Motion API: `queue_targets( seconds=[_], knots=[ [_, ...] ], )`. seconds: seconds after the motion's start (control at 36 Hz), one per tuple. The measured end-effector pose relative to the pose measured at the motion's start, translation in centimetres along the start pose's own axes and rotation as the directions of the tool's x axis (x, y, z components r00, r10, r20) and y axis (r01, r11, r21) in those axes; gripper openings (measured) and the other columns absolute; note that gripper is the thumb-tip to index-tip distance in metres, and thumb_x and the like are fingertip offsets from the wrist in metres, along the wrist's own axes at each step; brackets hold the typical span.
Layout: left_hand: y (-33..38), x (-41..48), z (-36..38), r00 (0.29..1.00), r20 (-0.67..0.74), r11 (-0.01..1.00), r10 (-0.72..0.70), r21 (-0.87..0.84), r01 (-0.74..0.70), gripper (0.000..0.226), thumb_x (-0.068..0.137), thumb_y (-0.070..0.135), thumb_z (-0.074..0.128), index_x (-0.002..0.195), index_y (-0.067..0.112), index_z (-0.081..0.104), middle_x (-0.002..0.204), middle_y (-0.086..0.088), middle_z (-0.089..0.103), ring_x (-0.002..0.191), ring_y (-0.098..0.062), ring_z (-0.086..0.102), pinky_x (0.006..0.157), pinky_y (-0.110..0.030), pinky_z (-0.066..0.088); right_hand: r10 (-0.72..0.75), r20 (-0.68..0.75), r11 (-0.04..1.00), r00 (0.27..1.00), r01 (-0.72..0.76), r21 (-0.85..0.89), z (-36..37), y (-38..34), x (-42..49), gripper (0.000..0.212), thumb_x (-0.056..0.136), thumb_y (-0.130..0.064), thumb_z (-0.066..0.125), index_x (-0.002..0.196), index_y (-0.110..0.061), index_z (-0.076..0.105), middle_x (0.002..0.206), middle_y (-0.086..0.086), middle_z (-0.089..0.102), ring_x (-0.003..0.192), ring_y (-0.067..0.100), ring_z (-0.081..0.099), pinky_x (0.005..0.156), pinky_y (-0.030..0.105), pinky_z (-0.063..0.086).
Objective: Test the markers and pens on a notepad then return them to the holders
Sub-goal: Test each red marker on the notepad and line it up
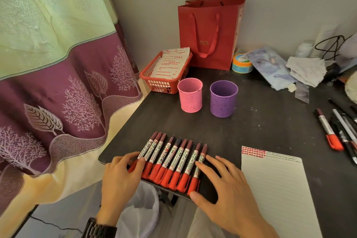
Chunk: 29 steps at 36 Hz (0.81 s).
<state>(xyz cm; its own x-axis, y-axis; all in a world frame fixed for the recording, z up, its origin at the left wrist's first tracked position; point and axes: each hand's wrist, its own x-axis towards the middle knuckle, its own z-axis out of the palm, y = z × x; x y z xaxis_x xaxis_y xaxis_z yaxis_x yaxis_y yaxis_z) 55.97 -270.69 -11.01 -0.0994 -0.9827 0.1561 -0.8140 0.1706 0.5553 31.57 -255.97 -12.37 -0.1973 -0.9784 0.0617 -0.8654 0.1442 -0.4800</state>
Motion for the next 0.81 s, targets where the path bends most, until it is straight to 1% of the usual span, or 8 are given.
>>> queue_targets(
  seconds=[0.14,0.31,0.44,0.53,0.58,0.69,0.75,0.81],
  knots=[
    [0.1,-0.1,-0.2,1.0,0.013,1.0,-0.01,0.023,0.009,0.028,0.091,0.053,0.054,0.113,0.042,0.067,0.093,0.014,0.054,0.096,-0.016,0.053,0.077,-0.028,0.039,0.008,-0.009,1.0,1.0,-0.008,0.016,0.0,0.0,0.0,0.084,0.075,-0.095,0.025,0.148,-0.054,0.022,0.16,-0.023,0.026,0.149,0.007,0.016,0.114,0.035,0.017],
    [1.3,0.0,-0.8,0.999,0.033,0.997,-0.041,0.062,0.039,0.032,0.091,0.052,0.056,0.117,0.036,0.065,0.102,0.01,0.054,0.103,-0.019,0.051,0.081,-0.031,0.042,0.05,-0.012,0.982,0.999,-0.047,0.184,-0.9,-0.1,0.2,0.071,0.075,-0.09,0.038,0.14,-0.065,0.024,0.149,-0.038,0.022,0.139,-0.011,0.016,0.115,0.024,0.024],
    [5.5,-0.1,-1.2,0.998,0.001,0.992,0.057,0.114,-0.057,0.028,0.089,0.042,0.065,0.116,0.038,0.066,0.115,0.004,0.059,0.112,-0.028,0.048,0.089,-0.044,0.044,0.249,-0.022,0.71,0.968,-0.166,0.685,-5.3,-0.1,0.9,0.042,0.083,-0.069,0.06,0.122,-0.054,0.055,0.129,-0.037,0.052,0.123,-0.014,0.047,0.099,0.012,0.042],
    [9.4,-0.1,-0.6,0.985,0.054,0.984,0.165,0.058,-0.168,0.027,0.088,0.039,0.066,0.115,0.04,0.066,0.117,0.01,0.056,0.114,-0.023,0.046,0.094,-0.044,0.042,0.376,-0.086,0.59,0.922,-0.167,0.79,-8.1,1.1,0.6,0.022,0.094,-0.044,0.063,0.115,-0.043,0.063,0.117,-0.032,0.064,0.111,-0.016,0.055,0.084,0.004,0.046],
    [12.2,-0.4,0.3,0.957,0.092,0.961,0.275,0.011,-0.277,0.027,0.087,0.038,0.067,0.115,0.041,0.065,0.116,0.014,0.054,0.114,-0.018,0.046,0.095,-0.04,0.041,0.439,-0.158,0.586,0.884,-0.148,0.797,-9.5,2.7,-0.4,0.018,0.094,-0.036,0.064,0.112,-0.039,0.066,0.111,-0.031,0.066,0.108,-0.014,0.057,0.088,0.011,0.049],
    [17.9,-1.1,3.7,0.828,0.212,0.854,0.518,-0.069,-0.516,0.032,0.088,0.05,0.063,0.12,0.046,0.059,0.119,0.026,0.045,0.12,-0.006,0.042,0.1,-0.027,0.04,0.538,-0.301,0.726,0.788,-0.251,0.64,-11.0,7.4,-4.0,0.022,0.09,-0.033,0.071,0.108,-0.044,0.066,0.113,-0.032,0.064,0.114,-0.005,0.057,0.099,0.025,0.046],
    [21.0,-1.3,6.1,0.733,0.319,0.79,0.602,-0.101,-0.605,0.037,0.09,0.058,0.054,0.126,0.05,0.05,0.124,0.031,0.038,0.124,0.001,0.036,0.103,-0.023,0.036,0.507,-0.367,0.848,0.78,-0.375,0.375,-11.6,10.1,-5.8,0.031,0.087,-0.041,0.071,0.116,-0.048,0.061,0.124,-0.034,0.058,0.126,0.001,0.049,0.103,0.028,0.041],
    [24.1,-1.8,8.5,0.627,0.401,0.721,0.668,-0.142,-0.678,0.04,0.093,0.06,0.048,0.132,0.051,0.043,0.132,0.029,0.036,0.127,0.002,0.033,0.106,-0.022,0.032,0.511,-0.305,0.853,0.803,-0.518,0.065,-11.9,12.5,-7.6,0.051,0.089,-0.059,0.06,0.137,-0.048,0.048,0.149,-0.025,0.041,0.144,0.009,0.032,0.115,0.033,0.032]
  ],
)
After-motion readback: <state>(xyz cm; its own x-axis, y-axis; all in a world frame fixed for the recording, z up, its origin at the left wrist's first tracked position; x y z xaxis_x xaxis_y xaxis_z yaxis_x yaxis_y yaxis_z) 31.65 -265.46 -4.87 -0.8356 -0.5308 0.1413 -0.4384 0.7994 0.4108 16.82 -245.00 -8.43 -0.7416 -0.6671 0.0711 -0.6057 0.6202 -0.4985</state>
